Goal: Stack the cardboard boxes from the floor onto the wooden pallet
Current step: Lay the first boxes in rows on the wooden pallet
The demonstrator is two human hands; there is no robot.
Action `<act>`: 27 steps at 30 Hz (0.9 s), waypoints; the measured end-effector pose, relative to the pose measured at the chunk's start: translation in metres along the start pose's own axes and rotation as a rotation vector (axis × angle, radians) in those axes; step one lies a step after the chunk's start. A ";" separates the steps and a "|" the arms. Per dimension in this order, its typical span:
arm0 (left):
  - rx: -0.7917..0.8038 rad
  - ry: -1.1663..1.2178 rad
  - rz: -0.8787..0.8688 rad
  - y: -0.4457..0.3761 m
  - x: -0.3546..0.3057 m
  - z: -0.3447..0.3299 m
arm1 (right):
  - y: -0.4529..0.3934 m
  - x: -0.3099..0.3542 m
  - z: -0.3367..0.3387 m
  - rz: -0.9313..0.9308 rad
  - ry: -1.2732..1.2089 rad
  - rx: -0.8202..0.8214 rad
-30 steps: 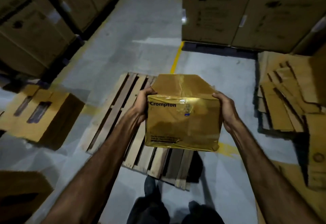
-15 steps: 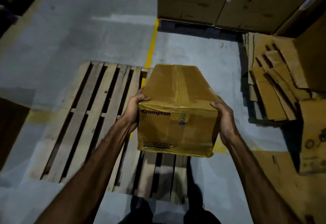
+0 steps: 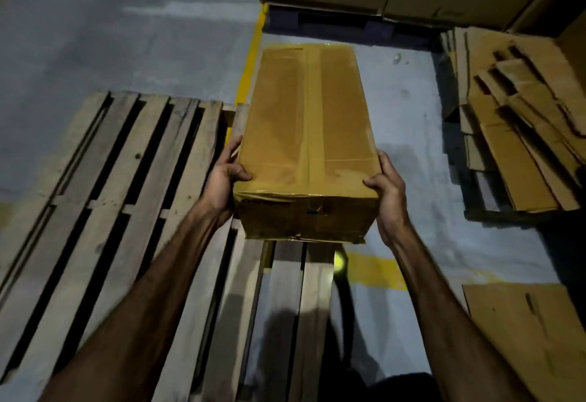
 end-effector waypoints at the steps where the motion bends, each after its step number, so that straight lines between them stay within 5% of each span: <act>1: 0.006 -0.011 0.001 -0.011 0.015 0.001 | -0.005 -0.016 0.000 0.010 0.004 -0.005; 14: 0.038 -0.185 -0.056 -0.097 0.145 0.018 | -0.053 -0.176 -0.006 0.032 0.033 -0.047; 27: -0.053 -0.277 -0.141 -0.088 0.179 0.038 | -0.066 -0.199 0.008 0.180 0.177 0.030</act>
Point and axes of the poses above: each hand's wrist, its own y-axis away from the middle knuckle, its own z-axis out of the back of the hand, x = y × z, the point moved 7 cm from there along -y, towards the middle knuckle, and after that the axes turned 3 degrees about -x, right-handed, at the moved point
